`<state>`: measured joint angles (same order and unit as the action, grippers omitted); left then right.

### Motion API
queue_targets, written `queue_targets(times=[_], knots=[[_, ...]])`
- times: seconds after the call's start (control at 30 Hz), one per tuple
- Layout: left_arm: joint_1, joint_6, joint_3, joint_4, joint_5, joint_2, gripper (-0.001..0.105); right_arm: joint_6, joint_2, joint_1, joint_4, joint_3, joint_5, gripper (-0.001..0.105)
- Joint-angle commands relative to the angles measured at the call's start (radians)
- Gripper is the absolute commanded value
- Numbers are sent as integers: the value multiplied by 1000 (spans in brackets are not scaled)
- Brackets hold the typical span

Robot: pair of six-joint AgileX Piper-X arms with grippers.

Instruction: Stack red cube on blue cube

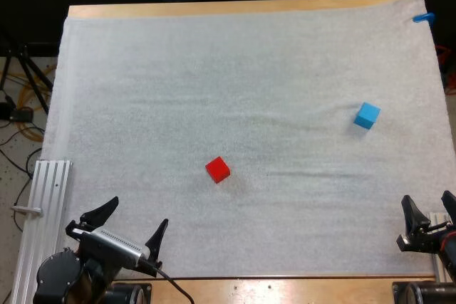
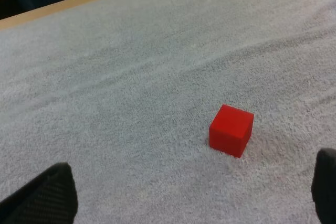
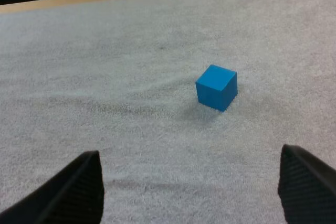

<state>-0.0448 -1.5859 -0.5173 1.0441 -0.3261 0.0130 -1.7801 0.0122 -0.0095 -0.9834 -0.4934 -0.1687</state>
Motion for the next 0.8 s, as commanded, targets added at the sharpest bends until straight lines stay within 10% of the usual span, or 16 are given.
queue_targets(times=[0.0,0.77], knots=[[-2,-9,-4,-16,-7,139,87,-3,30,1,8,-4,0,67],[-257,74,-341,170,65,-205,87,-41,-252,4,-55,-336,-105,67]])
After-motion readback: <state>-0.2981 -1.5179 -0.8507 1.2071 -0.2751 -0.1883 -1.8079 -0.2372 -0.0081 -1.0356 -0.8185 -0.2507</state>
